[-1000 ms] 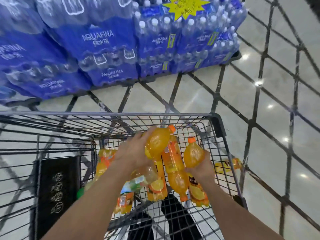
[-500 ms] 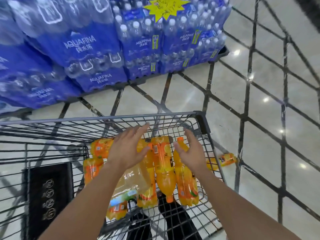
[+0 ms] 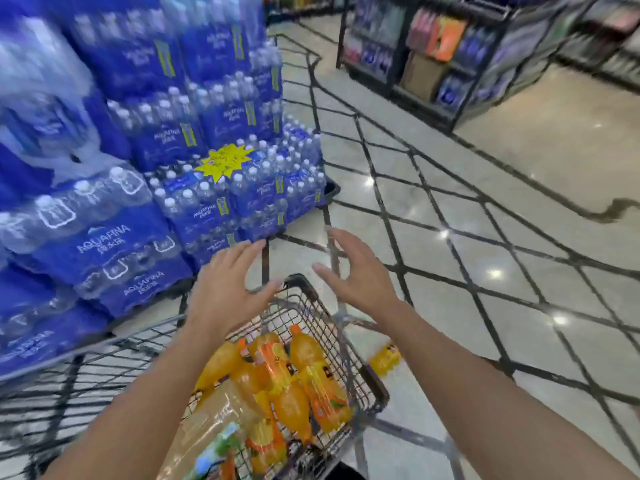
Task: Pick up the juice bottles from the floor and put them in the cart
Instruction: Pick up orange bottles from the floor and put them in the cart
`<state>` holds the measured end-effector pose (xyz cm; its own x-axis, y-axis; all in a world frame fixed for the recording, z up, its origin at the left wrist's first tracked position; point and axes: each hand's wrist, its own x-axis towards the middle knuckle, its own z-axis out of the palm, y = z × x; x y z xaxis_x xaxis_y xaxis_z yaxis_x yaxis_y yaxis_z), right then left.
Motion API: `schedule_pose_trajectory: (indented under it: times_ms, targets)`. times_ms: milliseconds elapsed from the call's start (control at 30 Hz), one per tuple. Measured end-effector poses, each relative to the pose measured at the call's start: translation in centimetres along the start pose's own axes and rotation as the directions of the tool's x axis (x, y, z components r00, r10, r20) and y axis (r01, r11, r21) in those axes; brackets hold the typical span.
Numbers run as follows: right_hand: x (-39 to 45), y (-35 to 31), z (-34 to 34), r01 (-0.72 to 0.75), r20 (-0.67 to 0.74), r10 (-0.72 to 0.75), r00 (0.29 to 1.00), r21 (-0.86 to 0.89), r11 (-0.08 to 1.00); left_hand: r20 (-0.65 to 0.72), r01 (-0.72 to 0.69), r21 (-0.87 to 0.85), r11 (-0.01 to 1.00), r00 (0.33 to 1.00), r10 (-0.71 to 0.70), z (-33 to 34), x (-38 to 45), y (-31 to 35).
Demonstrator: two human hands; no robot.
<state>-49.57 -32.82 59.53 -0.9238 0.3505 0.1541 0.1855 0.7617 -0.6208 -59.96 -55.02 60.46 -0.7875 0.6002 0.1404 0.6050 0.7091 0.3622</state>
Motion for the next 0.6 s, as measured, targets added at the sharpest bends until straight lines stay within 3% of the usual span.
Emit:
schedule_pose_trajectory:
  times_ms: [133,267,500,600]
  targets:
    - [-3.7,-0.2,-11.3,0.011,-0.185,-0.033,0.982,-0.115,0.993,-0.108,-0.235,-0.097,0.967,0.968,0.225,-3.5,1.8,8.3]
    - [-9.3,1.8,-22.7,-0.081,-0.354,-0.012,0.935,-0.248,0.965,-0.163,-0.469,-0.101,0.877,0.878,0.451,-5.6,3.6,18.7]
    - [-25.4,10.2,-39.3,-0.451,-0.586,0.194,0.787,-0.331,0.829,-0.095,-0.729,0.053,0.682,0.677,0.730,-3.9,5.4,38.3]
    - [-33.7,15.2,-44.2,-0.621,-0.647,0.301,0.700,-0.344,0.704,-0.049,-0.786,0.078,0.613,0.612,0.790,-0.6,5.5,46.5]
